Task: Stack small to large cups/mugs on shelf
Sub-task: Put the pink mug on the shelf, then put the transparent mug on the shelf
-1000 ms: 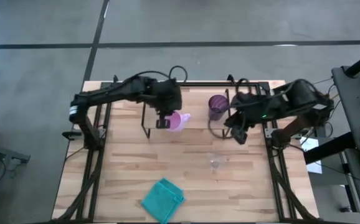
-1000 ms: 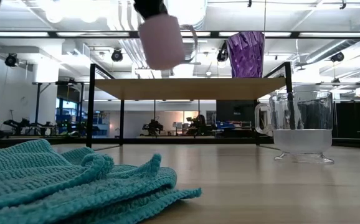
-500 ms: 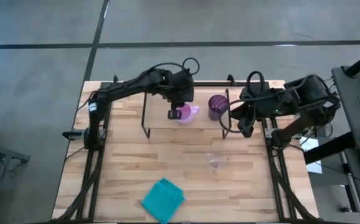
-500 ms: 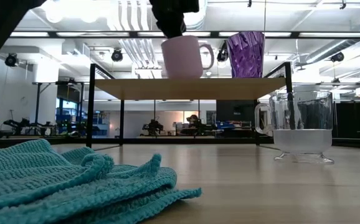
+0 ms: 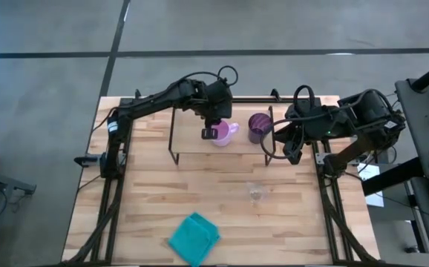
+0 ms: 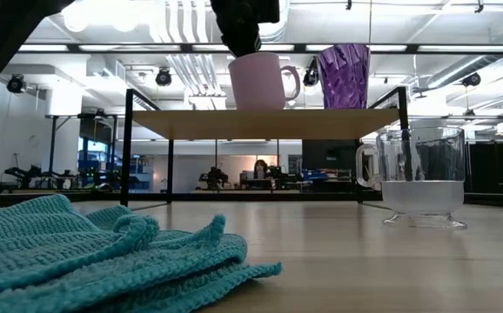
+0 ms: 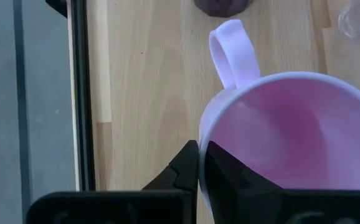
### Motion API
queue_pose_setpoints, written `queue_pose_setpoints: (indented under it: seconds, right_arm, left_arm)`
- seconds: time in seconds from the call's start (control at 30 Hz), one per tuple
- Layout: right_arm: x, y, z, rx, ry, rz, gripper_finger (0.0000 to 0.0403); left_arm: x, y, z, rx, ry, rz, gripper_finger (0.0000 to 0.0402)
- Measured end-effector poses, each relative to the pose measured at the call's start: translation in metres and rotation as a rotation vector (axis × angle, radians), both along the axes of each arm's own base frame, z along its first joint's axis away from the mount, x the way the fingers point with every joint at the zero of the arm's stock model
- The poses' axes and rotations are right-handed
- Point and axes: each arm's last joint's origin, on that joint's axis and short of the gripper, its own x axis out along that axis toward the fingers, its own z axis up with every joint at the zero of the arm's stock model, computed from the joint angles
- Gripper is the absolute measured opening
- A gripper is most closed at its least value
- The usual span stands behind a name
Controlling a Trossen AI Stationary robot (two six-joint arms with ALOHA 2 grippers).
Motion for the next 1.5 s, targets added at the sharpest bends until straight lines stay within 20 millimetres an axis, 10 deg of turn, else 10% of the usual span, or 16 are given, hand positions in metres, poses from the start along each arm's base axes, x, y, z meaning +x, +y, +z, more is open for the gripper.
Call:
queue_pose_setpoints:
  seconds: [1.5]
  right_arm:
    - [0.0, 0.0, 0.0, 0.011, -0.002, -0.011, 0.0068]
  left_arm:
    - [0.01, 0.005, 0.005, 0.086, -0.102, 0.029, 0.0087]
